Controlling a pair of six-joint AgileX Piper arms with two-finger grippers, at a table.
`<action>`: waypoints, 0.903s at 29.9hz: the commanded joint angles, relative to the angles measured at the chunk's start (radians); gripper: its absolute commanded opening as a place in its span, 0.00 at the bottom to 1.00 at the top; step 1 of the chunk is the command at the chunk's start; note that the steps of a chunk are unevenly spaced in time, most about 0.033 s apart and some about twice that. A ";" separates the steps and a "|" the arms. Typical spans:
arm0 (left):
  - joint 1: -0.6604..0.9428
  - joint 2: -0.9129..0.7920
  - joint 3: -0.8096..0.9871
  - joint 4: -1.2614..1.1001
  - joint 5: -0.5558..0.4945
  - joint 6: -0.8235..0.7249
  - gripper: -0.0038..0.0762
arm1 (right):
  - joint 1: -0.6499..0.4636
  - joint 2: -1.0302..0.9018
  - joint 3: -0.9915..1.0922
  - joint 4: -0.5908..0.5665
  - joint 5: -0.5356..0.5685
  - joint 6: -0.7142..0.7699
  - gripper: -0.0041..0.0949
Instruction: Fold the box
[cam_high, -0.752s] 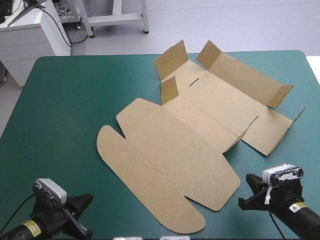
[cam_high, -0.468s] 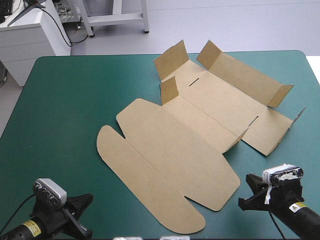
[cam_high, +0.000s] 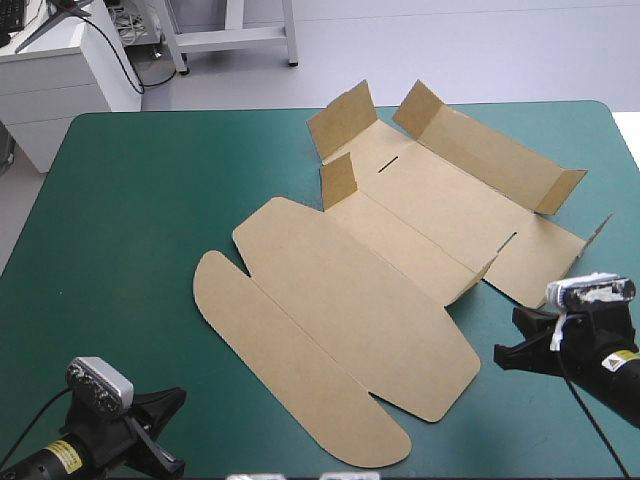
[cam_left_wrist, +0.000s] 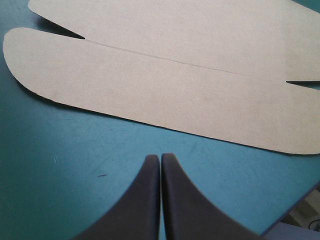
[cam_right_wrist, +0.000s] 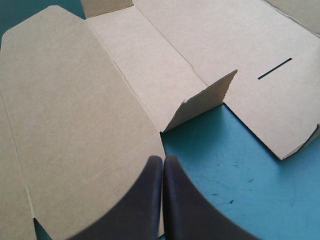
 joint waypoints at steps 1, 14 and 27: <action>0.002 0.018 -0.023 -0.030 -0.059 0.004 0.04 | 0.001 0.100 -0.122 -0.005 -0.007 0.052 0.03; 0.002 0.018 -0.023 -0.030 -0.059 0.004 0.04 | 0.001 0.486 -0.518 -0.054 0.141 0.231 0.03; 0.002 0.018 -0.023 -0.030 -0.059 0.004 0.04 | 0.001 0.578 -0.559 -0.045 0.149 0.223 0.40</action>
